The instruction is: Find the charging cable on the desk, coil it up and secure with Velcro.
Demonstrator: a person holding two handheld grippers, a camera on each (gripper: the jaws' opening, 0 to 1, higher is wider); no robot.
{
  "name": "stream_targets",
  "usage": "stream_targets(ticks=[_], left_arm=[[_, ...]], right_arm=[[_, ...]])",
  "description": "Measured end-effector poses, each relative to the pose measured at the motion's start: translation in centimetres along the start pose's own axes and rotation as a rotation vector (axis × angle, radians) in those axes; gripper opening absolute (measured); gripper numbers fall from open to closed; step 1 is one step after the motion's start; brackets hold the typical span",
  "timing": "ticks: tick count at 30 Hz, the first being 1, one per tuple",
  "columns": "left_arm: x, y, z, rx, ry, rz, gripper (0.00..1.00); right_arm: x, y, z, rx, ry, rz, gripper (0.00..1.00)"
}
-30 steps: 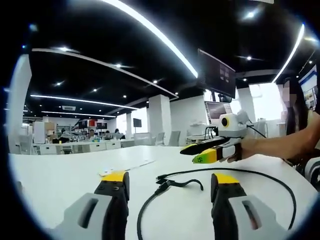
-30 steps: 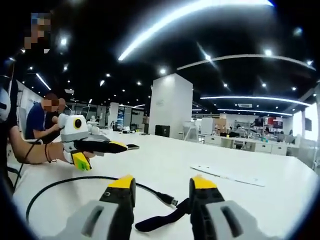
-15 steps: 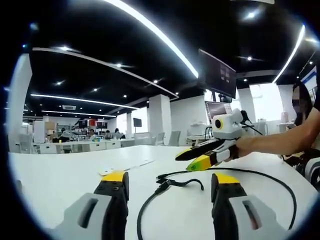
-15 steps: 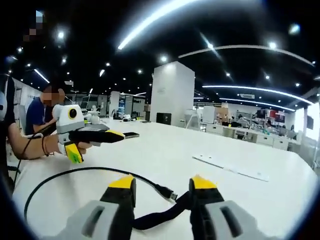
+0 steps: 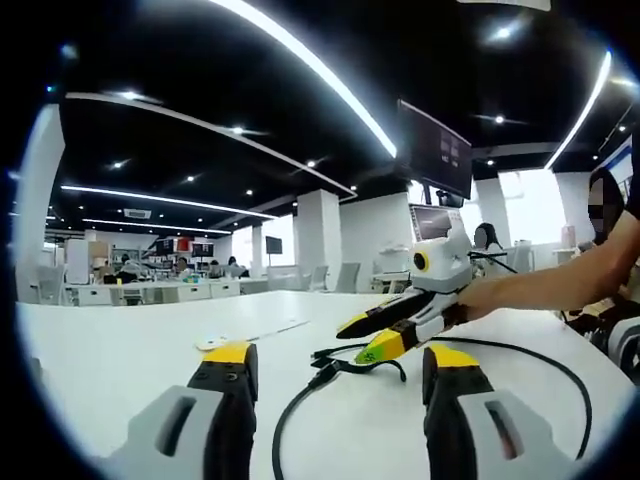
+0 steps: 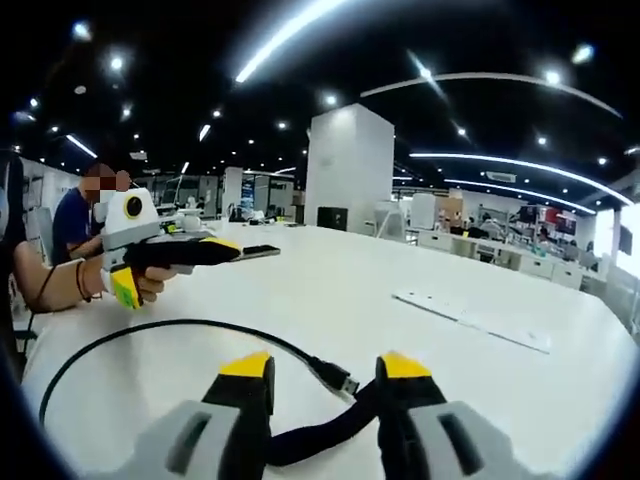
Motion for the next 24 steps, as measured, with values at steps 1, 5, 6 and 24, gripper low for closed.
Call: stream_targets(ticks=[1, 5, 6, 24], left_arm=[[0.0, 0.0, 0.0, 0.000, 0.002, 0.000, 0.67], [0.0, -0.1, 0.1, 0.000, 0.005, 0.005, 0.67], [0.0, -0.1, 0.1, 0.000, 0.005, 0.006, 0.67], [-0.2, -0.7, 0.2, -0.006, 0.022, 0.031, 0.67]], right_arm=[[-0.3, 0.0, 0.1, 0.003, 0.007, -0.002, 0.41], [-0.9, 0.0, 0.3, 0.009, 0.024, -0.010, 0.41], [-1.1, -0.3, 0.3, 0.009, 0.025, -0.011, 0.41], [-3.2, -0.6, 1.1, -0.006, 0.061, -0.015, 0.40]])
Point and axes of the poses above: the point that each gripper's makers call its tool centre point, and the gripper's own axes: x roughly backward along the fingers, y roughly to its left, z roughly out of its underside, the point moved 5 cm from there along x, roughly backward along the fingers, and after that the axes turned 9 degrees about z, right-handed, at the moved point
